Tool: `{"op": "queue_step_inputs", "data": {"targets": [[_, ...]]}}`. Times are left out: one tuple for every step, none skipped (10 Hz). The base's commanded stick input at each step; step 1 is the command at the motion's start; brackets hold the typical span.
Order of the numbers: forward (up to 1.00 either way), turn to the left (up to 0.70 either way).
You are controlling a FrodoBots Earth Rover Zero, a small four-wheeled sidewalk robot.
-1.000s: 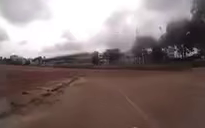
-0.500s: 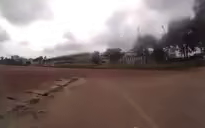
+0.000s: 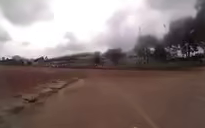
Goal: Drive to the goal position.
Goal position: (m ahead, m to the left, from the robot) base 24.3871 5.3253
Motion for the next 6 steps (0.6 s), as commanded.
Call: {"op": "queue_step_inputs", "data": {"targets": [[1.00, 0.00], [1.00, 0.00], [1.00, 0.00], [1.00, 0.00], [1.00, 0.00], [1.00, 0.00]]}}
